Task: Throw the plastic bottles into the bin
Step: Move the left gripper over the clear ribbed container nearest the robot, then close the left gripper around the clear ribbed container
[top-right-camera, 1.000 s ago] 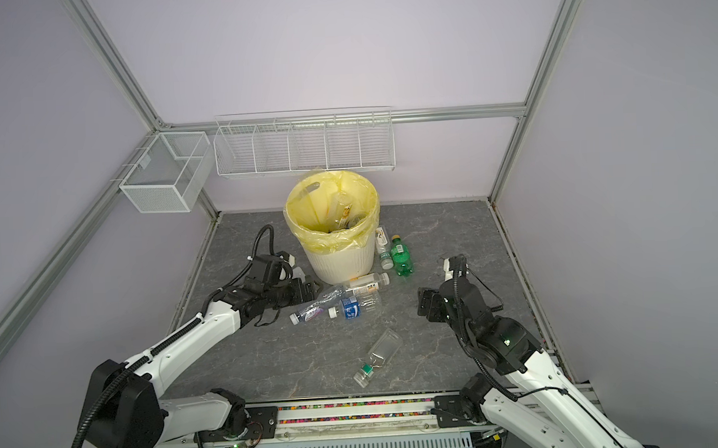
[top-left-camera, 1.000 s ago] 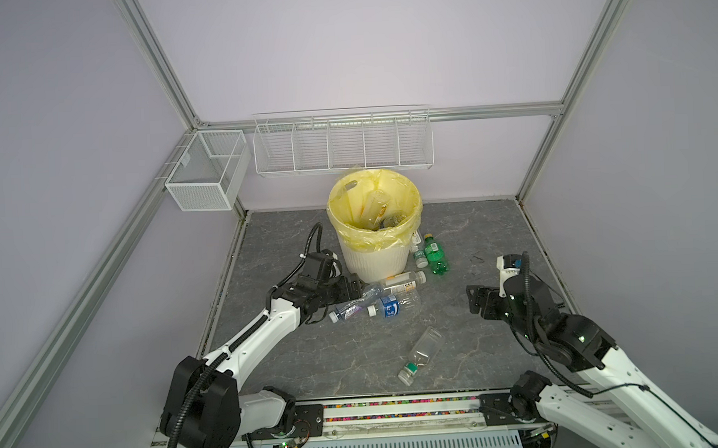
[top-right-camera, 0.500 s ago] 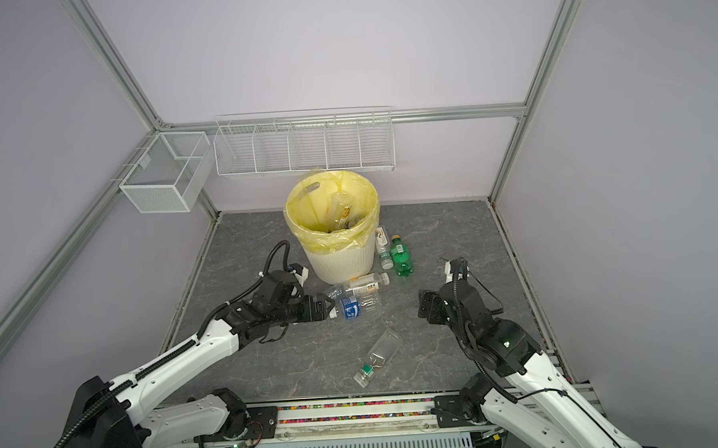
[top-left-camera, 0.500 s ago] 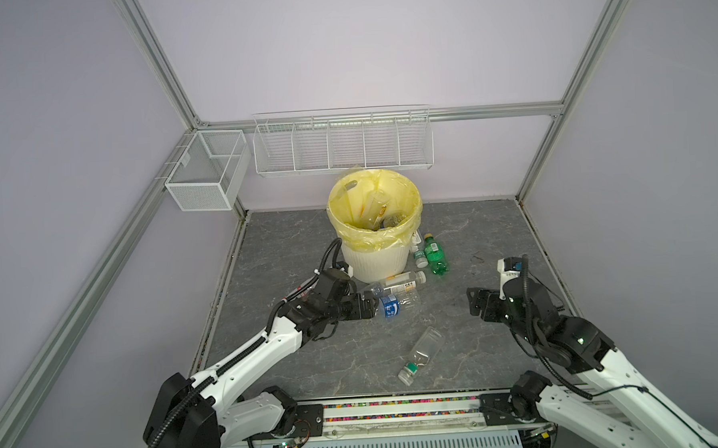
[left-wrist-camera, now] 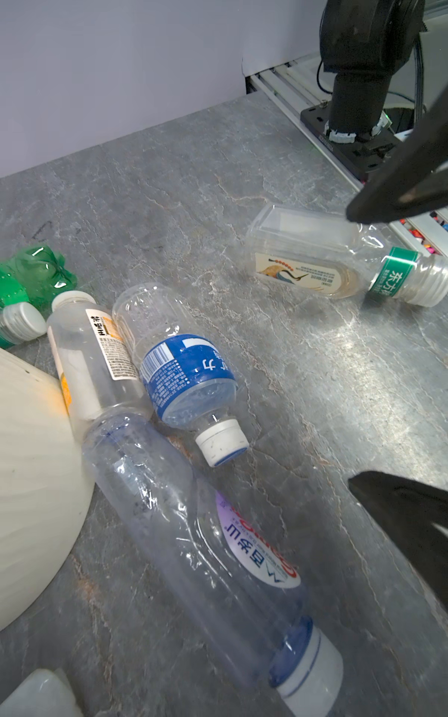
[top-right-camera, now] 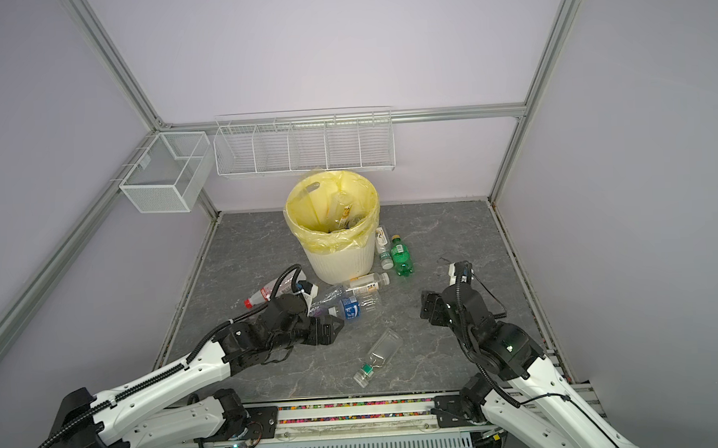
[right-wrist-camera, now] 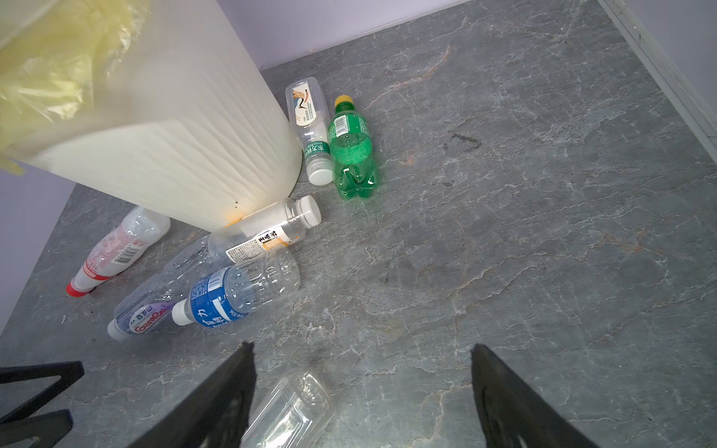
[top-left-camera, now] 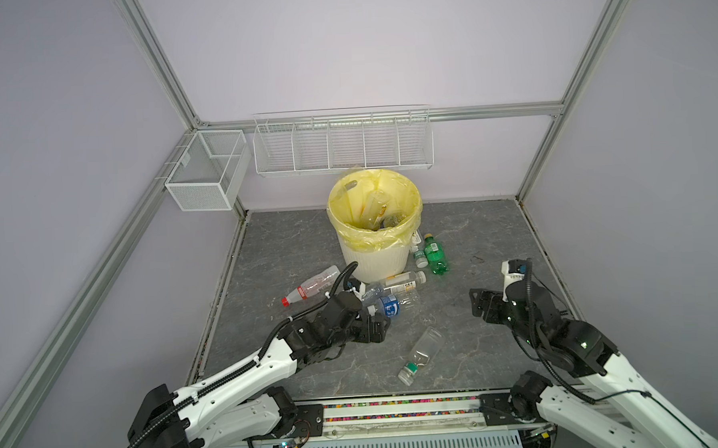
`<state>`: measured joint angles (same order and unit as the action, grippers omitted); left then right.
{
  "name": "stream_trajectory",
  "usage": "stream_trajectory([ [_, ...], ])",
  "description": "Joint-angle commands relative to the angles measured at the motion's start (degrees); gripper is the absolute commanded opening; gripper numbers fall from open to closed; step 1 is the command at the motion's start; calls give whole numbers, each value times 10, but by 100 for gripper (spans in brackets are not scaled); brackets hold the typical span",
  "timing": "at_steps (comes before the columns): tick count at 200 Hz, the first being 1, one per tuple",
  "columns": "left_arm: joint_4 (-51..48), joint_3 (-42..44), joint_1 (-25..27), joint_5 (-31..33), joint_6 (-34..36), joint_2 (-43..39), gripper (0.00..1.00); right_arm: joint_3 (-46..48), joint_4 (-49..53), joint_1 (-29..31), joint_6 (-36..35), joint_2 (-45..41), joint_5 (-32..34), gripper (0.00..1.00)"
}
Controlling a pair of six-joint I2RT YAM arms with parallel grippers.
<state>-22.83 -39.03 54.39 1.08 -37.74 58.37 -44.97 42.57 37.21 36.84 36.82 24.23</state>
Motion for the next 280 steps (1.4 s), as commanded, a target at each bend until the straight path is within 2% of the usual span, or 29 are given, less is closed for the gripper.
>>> stream_trajectory([
  [1, -1, -5, 13, 15, -9, 1, 99, 15, 9, -1, 21, -3, 9, 88],
  [56, -53, -72, 101, 68, 16, 62, 99, 14, 26, -1, 21, -9, 18, 88],
  [83, -46, -110, 163, 105, 41, 105, 99, 23, 18, -2, 23, -17, 18, 88],
  [138, -55, -185, 222, 90, 67, 226, 99, 21, 23, -1, 17, -21, 25, 88],
  [210, -109, -261, 242, 55, 93, 341, 99, 22, 50, -2, 18, -57, 43, 88],
  [241, -113, -271, 245, 38, 95, 390, 95, 29, 54, -3, 21, -75, 47, 88],
  [280, -123, -282, 245, 48, 76, 424, 91, 28, 74, -2, 30, -94, 54, 88],
])
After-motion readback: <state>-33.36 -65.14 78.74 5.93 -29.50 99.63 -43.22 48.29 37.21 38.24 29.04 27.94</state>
